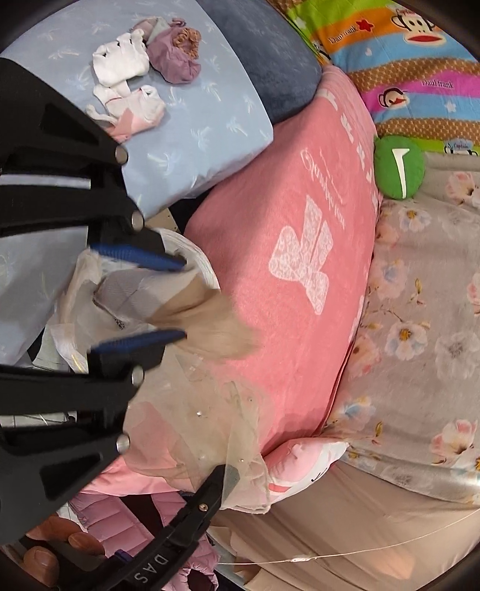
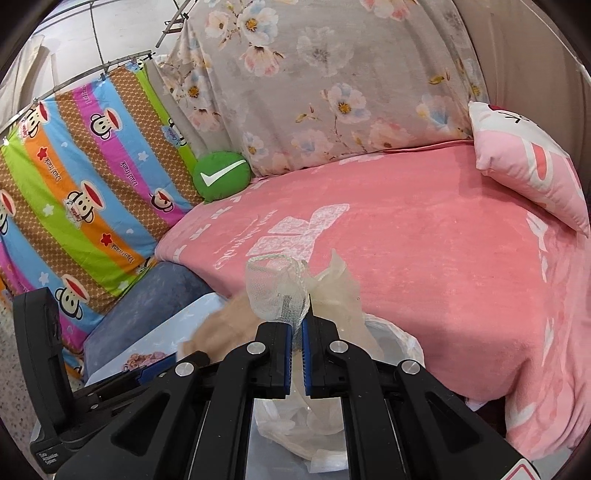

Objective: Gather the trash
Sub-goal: 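Carry stocking and tulle to the wastebasket and open both tools to drop them, then move both tools back over the remaining gloves and cloths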

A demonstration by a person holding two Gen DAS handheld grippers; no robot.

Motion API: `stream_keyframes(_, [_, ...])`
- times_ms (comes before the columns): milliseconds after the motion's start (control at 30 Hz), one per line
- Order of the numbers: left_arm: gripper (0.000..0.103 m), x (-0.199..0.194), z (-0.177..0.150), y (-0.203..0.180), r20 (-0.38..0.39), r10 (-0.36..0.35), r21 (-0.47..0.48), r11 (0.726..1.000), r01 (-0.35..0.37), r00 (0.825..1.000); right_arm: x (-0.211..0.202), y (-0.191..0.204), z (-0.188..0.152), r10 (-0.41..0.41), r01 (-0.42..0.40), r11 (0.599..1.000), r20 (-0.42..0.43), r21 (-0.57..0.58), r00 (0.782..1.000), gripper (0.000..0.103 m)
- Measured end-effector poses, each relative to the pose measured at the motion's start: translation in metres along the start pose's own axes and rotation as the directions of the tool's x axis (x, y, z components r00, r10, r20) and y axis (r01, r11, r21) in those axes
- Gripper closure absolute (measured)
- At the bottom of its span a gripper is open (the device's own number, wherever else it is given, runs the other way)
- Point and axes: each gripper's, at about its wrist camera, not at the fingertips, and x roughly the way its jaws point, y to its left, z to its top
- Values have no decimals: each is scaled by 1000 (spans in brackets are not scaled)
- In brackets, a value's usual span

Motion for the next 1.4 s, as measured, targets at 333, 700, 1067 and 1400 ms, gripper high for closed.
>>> stream_keyframes(333, [27, -8, 7, 0, 54, 42, -23, 999, -41, 998, 7, -1, 3, -13, 13, 1000, -2, 1, 1000, 92])
stream_keyframes(700, [27, -10, 6, 16, 50, 72, -58, 996, -69, 996, 15, 18, -1, 14, -14, 1000, -9, -24, 1000, 65])
stream_keyframes(1067, [27, -11, 1, 26, 43, 80, -79, 994, -76, 996, 20, 26, -5, 18, -20, 999, -35, -42, 999, 63])
stream_keyframes(1400, [26, -14, -7, 44, 28, 98, -128, 987, -94, 995, 25, 43, -19, 37, -41, 997, -70, -67, 997, 62])
